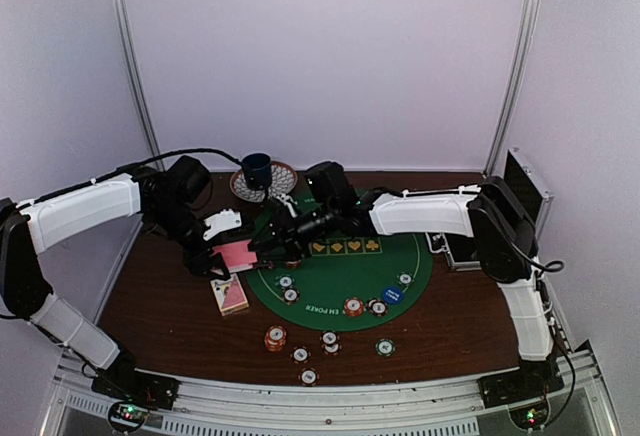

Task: Distribute texas hold em gaming equipment

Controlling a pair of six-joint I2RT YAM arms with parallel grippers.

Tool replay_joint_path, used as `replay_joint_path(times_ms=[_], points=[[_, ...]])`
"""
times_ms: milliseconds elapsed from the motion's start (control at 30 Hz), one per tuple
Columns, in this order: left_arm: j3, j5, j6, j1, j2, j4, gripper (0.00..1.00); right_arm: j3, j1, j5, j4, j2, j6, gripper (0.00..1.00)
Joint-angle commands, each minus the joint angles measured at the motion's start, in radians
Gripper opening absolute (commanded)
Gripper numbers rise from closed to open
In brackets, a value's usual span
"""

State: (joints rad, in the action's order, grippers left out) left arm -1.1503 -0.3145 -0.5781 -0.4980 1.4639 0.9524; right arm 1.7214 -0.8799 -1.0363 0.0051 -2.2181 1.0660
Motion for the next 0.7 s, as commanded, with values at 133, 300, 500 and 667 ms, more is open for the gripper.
replay_joint_path(times_ms=[133,300,500,667], points=[[-0.026,-0.012,-0.012,0.005,-0.024,-0.01,0.09,0.039,-0.015,-0.028,0.078,-0.031,0.049,0.31],[-0.025,-0.005,-0.012,0.006,-0.024,-0.01,0.09,0.038,-0.015,-0.043,0.121,-0.038,0.085,0.15],[-0.019,0.005,-0.014,0.005,-0.03,-0.01,0.09,0.003,0.008,-0.042,0.189,-0.021,0.131,0.01],[-0.014,0.013,-0.014,0.006,-0.037,-0.01,0.09,-0.039,0.035,-0.042,0.254,-0.001,0.171,0.0]])
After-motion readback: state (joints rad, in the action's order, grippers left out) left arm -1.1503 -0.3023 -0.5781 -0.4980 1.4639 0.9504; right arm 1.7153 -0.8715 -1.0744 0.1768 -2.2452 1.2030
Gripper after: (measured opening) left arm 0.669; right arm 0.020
